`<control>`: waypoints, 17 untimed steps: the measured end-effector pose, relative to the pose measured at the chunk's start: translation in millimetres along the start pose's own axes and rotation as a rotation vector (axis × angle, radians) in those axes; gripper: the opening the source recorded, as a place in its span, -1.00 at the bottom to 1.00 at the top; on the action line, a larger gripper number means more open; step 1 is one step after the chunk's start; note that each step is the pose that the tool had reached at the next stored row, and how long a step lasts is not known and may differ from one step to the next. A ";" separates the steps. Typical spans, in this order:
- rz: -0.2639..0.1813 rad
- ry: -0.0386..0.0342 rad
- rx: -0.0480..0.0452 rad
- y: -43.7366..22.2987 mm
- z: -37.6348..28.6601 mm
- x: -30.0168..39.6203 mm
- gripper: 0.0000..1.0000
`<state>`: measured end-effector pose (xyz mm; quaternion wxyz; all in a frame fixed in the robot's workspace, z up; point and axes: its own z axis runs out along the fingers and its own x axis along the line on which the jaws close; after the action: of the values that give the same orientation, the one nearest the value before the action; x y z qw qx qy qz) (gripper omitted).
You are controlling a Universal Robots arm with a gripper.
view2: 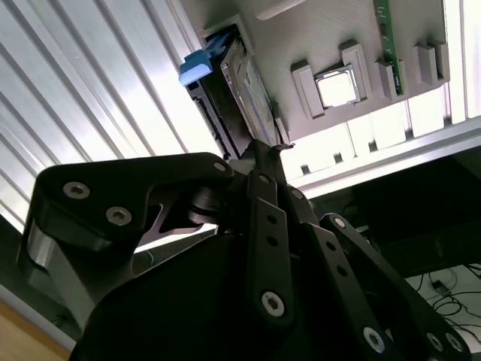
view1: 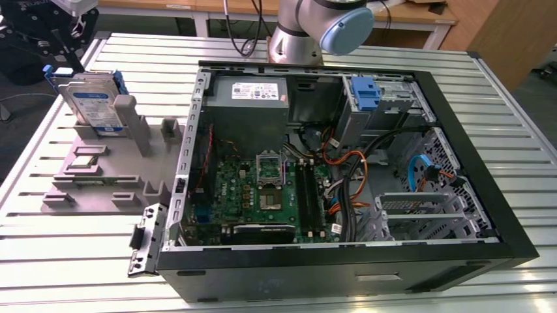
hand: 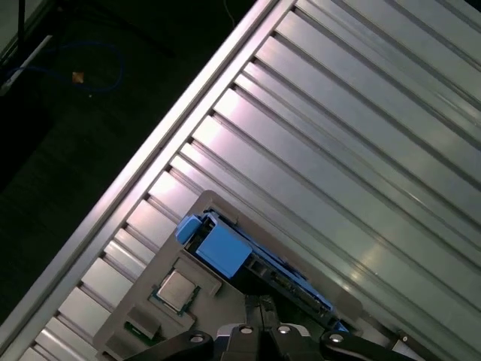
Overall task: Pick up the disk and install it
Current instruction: 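Pick up the disk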
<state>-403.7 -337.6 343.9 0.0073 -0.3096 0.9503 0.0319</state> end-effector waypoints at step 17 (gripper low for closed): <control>-0.031 0.0016 -0.0010 0.0 0.1 0.0 -0.79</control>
<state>-403.7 -337.6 343.8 0.0069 -0.3242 0.9454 0.0320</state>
